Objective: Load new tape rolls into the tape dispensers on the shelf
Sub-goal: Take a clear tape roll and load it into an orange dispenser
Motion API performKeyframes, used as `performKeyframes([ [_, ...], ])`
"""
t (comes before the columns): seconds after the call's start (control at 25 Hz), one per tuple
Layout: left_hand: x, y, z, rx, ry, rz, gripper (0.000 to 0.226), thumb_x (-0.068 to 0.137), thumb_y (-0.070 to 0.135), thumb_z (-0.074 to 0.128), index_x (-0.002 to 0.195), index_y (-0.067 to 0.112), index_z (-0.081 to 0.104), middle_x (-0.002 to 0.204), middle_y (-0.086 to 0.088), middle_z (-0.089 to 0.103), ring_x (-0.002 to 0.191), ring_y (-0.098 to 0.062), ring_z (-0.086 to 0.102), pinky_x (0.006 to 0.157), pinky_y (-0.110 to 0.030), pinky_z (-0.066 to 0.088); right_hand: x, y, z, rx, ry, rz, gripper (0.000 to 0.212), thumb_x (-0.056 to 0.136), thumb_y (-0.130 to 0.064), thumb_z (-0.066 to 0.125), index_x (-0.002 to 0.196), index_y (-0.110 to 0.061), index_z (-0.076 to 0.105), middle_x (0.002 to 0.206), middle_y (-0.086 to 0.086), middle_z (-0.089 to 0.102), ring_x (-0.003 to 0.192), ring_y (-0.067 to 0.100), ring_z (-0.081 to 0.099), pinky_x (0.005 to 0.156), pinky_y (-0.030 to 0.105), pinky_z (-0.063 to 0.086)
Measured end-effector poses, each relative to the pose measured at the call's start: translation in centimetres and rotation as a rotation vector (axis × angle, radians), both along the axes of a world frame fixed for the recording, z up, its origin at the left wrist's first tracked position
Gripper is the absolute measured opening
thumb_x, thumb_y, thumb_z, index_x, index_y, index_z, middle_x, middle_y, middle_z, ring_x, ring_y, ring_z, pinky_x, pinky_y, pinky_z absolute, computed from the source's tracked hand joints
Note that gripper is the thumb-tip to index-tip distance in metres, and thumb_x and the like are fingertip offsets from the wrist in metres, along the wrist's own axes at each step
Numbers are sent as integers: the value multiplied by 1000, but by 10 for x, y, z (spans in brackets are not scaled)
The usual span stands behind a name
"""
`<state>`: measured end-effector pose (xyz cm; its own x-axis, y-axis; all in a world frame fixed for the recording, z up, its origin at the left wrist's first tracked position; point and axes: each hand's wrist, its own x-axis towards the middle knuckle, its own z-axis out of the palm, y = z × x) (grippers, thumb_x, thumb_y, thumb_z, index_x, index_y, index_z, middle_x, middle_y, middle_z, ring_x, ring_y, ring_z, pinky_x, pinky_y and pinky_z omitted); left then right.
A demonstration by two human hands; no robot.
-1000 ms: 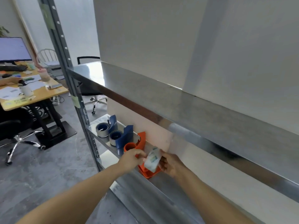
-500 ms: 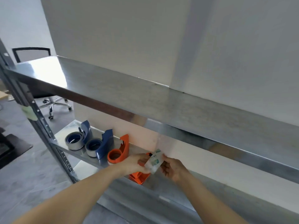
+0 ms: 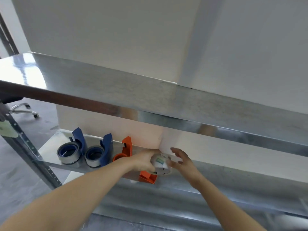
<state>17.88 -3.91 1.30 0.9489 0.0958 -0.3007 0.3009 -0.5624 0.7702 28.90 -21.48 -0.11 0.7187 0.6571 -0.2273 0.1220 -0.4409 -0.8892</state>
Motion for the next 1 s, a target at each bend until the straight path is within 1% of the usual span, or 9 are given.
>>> performKeyframes([
  [0.12,3,14,-6,-22,-47,-22,58,71,4,68,121,25,49,118,1,59,107,-20,59,90,-37,56,-5,-1,7,-78,43,177,30,90,-39,61,116,-25,64,115,-10,65,102,-1,59,80,12,44],
  [0.28,0,28,-28,-114,-107,147,62,74,2,69,128,19,43,127,2,53,115,-15,54,87,-27,52,-14,3,-3,33,140,-44,23,90,-24,64,101,-3,66,94,3,69,83,11,61,68,12,46],
  [0.36,-3,29,-45,-71,-28,343,35,79,4,62,110,17,51,109,-2,58,97,-19,59,82,-33,50,-21,6,-10,63,212,-209,25,92,-22,62,102,2,63,91,7,69,83,18,61,69,17,47],
  [0.44,-5,25,-58,-27,114,409,7,88,12,55,88,19,53,96,-4,58,83,-20,55,79,-32,46,-27,9,-19,54,305,-367,21,93,-21,59,101,-1,63,91,9,70,85,21,62,75,26,46],
  [0.52,-2,16,-71,-93,197,391,16,95,18,50,104,11,61,107,-8,60,92,-20,51,80,-28,41,-32,16,-29,30,385,-487,19,92,-15,58,100,1,64,87,10,69,81,23,61,74,31,44],
  [0.64,8,3,-85,-276,197,474,34,101,21,41,127,5,54,123,-12,62,105,-25,57,89,-32,44,-43,28,-41,3,503,-583,21,88,-8,54,97,9,63,83,14,61,71,25,54,64,32,40],
  [0.72,13,-3,-84,-394,194,557,34,102,24,37,126,8,55,120,-12,64,104,-26,61,90,-37,50,-50,33,-42,22,578,-602,13,92,-7,51,89,-3,63,85,12,65,75,24,60,69,33,46],
  [0.84,10,-13,-69,-565,119,557,32,103,25,34,120,14,58,111,-7,68,94,-20,65,73,-29,53,-50,33,-45,86,640,-615,14,97,-9,50,102,-9,63,98,14,69,93,26,65,85,41,51],
  [1.0,-1,-31,-47,-749,-19,546,30,102,40,35,119,25,55,105,2,67,99,-18,65,76,-29,52,-47,31,-46,189,675,-512,22,97,-9,50,113,-3,62,106,17,69,98,28,65,71,35,55],
])
